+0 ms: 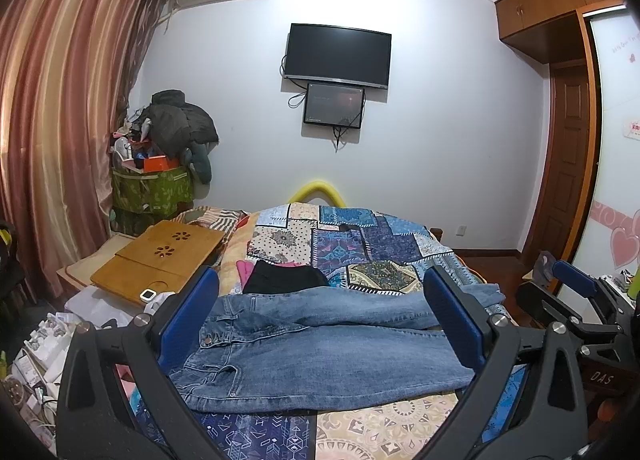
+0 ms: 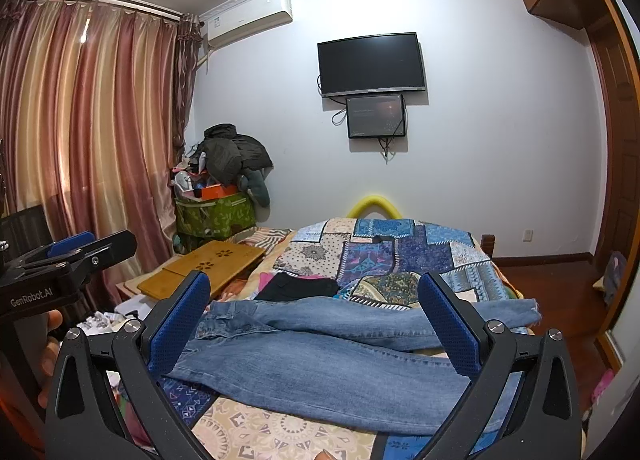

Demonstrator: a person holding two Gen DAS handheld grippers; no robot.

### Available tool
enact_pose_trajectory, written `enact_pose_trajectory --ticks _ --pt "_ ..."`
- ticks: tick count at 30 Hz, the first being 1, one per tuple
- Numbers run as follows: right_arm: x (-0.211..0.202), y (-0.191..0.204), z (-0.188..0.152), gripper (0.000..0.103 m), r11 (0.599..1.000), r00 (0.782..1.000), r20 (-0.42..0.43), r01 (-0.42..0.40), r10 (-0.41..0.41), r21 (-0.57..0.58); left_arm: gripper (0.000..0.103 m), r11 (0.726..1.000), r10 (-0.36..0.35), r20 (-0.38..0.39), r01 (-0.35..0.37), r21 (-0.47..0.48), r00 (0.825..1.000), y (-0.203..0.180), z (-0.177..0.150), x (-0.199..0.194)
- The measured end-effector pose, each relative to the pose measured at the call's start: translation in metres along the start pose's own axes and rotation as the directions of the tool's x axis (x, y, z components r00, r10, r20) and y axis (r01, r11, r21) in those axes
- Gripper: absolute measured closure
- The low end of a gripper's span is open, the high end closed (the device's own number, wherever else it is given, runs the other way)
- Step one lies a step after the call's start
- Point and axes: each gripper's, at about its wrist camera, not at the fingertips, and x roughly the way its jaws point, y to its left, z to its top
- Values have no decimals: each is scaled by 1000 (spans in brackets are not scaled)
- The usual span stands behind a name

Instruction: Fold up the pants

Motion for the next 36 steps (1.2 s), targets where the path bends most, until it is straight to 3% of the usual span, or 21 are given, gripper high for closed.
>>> enact_pose_trajectory --ticks 36 --pt "18 -9 -6 0 1000 999 -33 13 -12 14 0 1000 -14 -10 14 11 1000 3 -4 16"
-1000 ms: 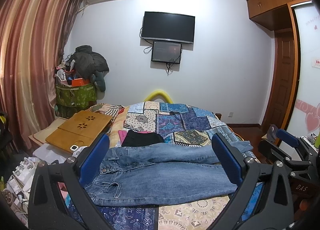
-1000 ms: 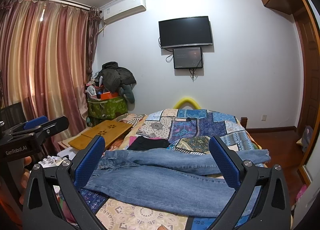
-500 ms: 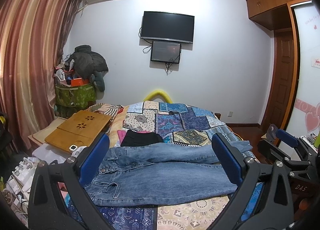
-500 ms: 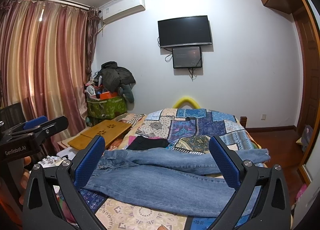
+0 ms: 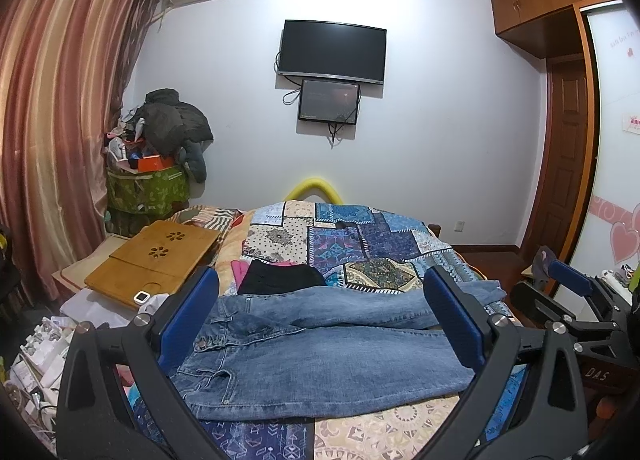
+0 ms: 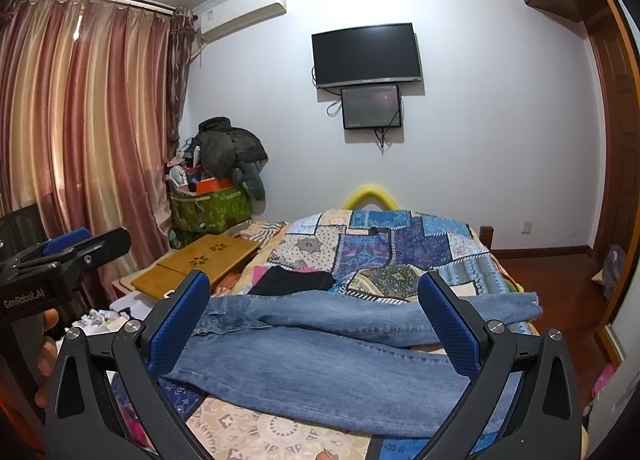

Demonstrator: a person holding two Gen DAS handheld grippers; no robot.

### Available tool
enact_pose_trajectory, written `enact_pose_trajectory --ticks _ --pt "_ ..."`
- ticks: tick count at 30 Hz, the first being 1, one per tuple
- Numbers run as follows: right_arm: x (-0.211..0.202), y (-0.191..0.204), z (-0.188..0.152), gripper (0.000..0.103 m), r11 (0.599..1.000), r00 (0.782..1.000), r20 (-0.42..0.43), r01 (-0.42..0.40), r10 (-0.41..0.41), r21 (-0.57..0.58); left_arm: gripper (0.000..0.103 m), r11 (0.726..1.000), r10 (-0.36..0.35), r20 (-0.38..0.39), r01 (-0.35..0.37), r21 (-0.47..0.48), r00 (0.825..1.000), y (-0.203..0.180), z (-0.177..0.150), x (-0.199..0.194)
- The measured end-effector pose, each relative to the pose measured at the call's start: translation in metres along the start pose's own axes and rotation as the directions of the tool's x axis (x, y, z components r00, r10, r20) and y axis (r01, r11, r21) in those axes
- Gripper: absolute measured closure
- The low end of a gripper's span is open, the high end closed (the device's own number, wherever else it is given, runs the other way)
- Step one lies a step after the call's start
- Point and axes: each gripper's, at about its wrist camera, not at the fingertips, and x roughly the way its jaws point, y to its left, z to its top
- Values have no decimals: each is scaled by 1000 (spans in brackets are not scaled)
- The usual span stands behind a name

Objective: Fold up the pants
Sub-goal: 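Lower both tools toward the jeans, left to the waistband, right to the leg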

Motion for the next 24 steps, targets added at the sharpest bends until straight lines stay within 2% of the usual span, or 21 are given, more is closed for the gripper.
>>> enact_pose_trajectory --ticks 4,10,14,19,20,22,24 --pt "25 -11 -3 0 1000 999 -44 -1 1 8 0 1000 17 -17 -17 -5 1000 8 2 23" --pt "70 -33 -10 0 1000 992 -127 8 -7 5 0 999 37 -112 -37 10 993 28 4 81" --pt "100 -47 -11 0 1000 983 -181 23 -26 -18 0 997 70 -183 -66 30 981 45 5 124" --pt "142 -69 -7 0 999 968 -249 30 -39 -42 0 991 128 -293 -114 65 947 71 5 194" --pt "148 -72 -7 0 998 965 -259 38 -49 -48 0 992 124 -312 -109 65 942 74 4 204" --pt "164 -81 -8 0 997 960 -276 38 -54 -63 0 996 91 -375 -79 47 922 87 0 236" --pt "173 -84 -9 0 997 952 -301 34 -54 -73 0 996 85 -427 -80 30 900 97 -6 261"
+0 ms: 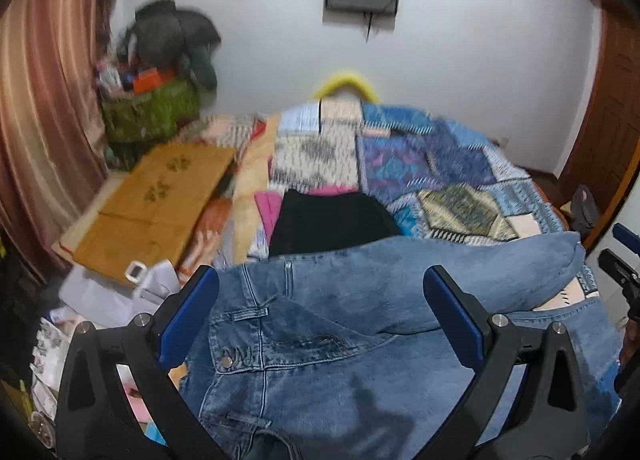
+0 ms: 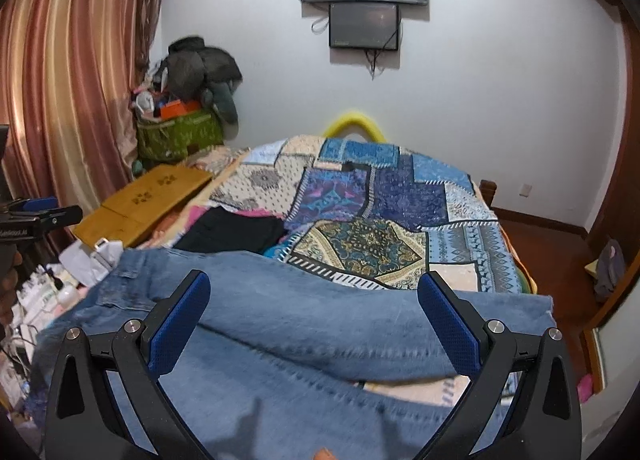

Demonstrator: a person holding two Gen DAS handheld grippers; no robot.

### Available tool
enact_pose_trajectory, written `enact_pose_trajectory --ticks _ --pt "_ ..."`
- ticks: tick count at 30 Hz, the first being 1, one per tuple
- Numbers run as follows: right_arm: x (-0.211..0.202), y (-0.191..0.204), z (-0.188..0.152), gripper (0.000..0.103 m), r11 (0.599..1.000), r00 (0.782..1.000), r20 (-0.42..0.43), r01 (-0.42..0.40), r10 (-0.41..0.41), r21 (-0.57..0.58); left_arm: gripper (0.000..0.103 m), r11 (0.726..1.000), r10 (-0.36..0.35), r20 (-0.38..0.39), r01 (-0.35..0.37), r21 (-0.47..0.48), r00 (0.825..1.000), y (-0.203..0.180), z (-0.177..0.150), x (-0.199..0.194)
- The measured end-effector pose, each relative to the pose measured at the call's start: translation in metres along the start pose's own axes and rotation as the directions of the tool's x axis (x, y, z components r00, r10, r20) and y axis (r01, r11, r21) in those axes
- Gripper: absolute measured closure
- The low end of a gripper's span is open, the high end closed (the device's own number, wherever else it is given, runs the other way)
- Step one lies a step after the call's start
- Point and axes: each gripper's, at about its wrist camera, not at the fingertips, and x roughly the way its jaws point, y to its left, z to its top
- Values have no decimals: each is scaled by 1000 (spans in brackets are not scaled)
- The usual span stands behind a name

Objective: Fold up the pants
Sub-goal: 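Lower both tools toward the jeans, left to the waistband, right to the leg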

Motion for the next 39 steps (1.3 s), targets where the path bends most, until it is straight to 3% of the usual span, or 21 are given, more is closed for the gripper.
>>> enact_pose_trajectory --ticks 3,8,12,16,19,22,27,31,33,35,39 --pt "30 -11 7 0 1000 999 -46 -8 7 -20 0 1000 20 -99 -22 -18 995 16 5 46" --pt "83 -23 5 2 998 981 -190 -49 40 -42 0 994 98 -261 -108 -24 960 46 4 118" --pt "125 -31 -1 4 994 951 -301 -95 73 -58 6 987 110 -380 -145 -65 918 79 -7 172" --pt "159 -36 -4 5 989 918 -379 -143 116 -43 22 979 116 -472 -182 -95 874 104 -21 208" --pt "184 -36 -4 5 978 880 -440 -208 177 -21 26 981 119 -512 -181 -72 851 108 -30 231" --pt "204 -33 0 5 971 863 -466 -238 196 -33 29 984 117 -540 -169 -47 834 106 -39 252" --pt "239 -22 -2 6 954 816 -528 -298 237 -33 42 991 64 -541 -119 -67 839 104 -38 267" --pt "259 -13 -10 16 943 767 -585 -334 264 -13 55 996 42 -536 -76 -42 843 100 -37 265" --pt "266 -9 -15 18 936 755 -589 -352 288 6 61 996 54 -533 -80 -27 844 97 -36 263" --pt "269 -7 -19 18 938 762 -581 -347 288 9 74 995 66 -531 -96 -29 845 100 -35 262" --pt "266 -6 -23 23 946 779 -562 -324 280 22 79 994 38 -527 -88 -70 849 109 -34 258"
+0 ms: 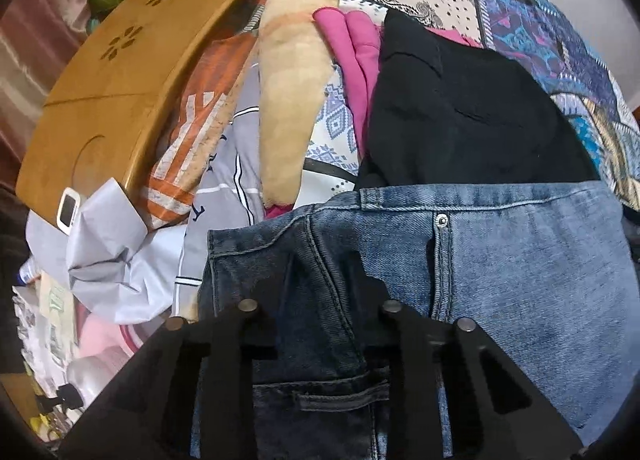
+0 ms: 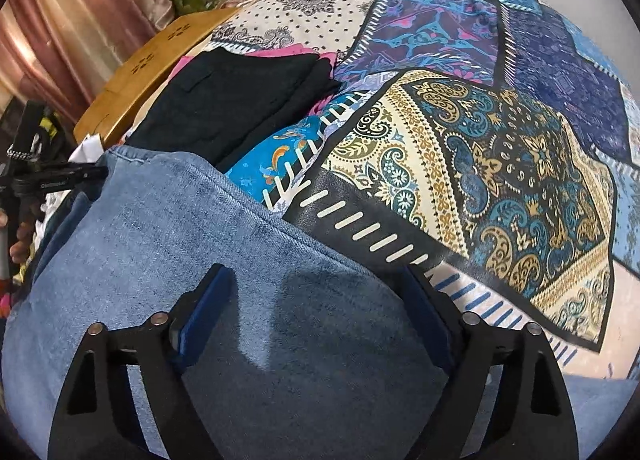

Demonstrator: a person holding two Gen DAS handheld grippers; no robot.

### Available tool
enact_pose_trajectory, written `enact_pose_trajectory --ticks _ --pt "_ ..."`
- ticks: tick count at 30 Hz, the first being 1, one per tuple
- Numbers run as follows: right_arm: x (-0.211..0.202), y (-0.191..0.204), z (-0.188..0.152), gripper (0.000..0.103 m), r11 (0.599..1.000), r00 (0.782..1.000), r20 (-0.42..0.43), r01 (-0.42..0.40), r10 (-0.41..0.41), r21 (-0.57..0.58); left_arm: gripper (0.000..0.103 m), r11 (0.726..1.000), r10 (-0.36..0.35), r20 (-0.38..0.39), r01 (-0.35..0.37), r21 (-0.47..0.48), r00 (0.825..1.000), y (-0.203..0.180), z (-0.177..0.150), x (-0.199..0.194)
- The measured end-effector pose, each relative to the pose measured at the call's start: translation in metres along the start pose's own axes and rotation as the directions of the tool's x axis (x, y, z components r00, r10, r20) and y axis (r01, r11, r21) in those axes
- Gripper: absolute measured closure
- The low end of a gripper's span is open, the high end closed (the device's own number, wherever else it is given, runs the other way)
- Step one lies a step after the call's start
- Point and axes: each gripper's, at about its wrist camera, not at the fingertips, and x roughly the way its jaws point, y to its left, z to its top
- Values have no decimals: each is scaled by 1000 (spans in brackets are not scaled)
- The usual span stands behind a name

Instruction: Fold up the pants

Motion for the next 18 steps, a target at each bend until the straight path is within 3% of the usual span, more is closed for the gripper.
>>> enact_pose_trajectory --ticks 4,7,8,12,18 --pt "-4 2 -6 45 1000 1000 11 16 -16 19 91 1000 19 15 -20 22 1000 -8 -6 -6" --pt "-7 2 -10 75 999 1000 16 15 -15 32 94 999 32 25 -33 41 999 -13 -15 -13" --pt "-8 3 -12 91 999 999 24 20 -21 26 95 998 36 22 -37 46 999 -14 -18 -15" --pt "-24 9 -16 98 998 995 78 54 -56 26 95 998 34 50 -37 43 998 -13 -22 -31" --pt "-93 21 -1 98 992 960 252 128 -121 -11 96 997 54 155 -62 48 986 -21 -7 -77"
